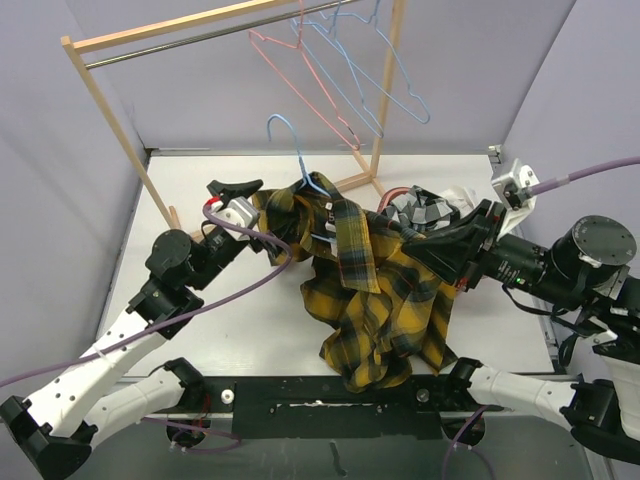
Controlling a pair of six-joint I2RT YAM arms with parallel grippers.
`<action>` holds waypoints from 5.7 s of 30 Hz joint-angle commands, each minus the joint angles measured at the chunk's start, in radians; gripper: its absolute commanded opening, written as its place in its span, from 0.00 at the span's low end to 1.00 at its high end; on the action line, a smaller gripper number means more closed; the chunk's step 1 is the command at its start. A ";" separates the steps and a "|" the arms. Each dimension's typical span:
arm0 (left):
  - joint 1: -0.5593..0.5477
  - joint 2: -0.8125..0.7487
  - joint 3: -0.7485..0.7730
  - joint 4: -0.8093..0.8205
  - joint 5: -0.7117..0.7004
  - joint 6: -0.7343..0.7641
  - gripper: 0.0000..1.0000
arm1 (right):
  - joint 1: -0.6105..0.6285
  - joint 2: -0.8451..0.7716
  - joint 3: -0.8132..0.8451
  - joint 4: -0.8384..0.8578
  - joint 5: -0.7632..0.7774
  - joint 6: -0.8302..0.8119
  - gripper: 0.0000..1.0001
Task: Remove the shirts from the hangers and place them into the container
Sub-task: Remove the shirt from the hanger.
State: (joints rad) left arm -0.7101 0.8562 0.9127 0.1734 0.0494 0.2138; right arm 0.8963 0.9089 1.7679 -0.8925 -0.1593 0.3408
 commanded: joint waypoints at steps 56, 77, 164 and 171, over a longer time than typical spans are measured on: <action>0.032 0.079 0.211 -0.281 -0.454 0.174 0.00 | 0.003 0.260 -0.409 0.421 0.282 -0.156 0.61; 0.053 0.084 0.195 -0.272 -0.412 0.136 0.00 | 0.021 0.257 -0.620 0.813 0.697 -0.154 0.00; 0.090 -0.077 0.681 -1.508 -0.194 -0.192 0.00 | -0.003 -0.051 -0.436 0.010 0.126 -0.088 0.43; 0.091 -0.114 0.687 -1.530 -0.099 -0.213 0.00 | -0.004 -0.023 -0.501 0.154 0.095 -0.103 0.63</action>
State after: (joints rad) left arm -0.6254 0.7719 1.5566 -1.3724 -0.0891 0.0326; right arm 0.8963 0.8639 1.3071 -0.8909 -0.0158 0.2466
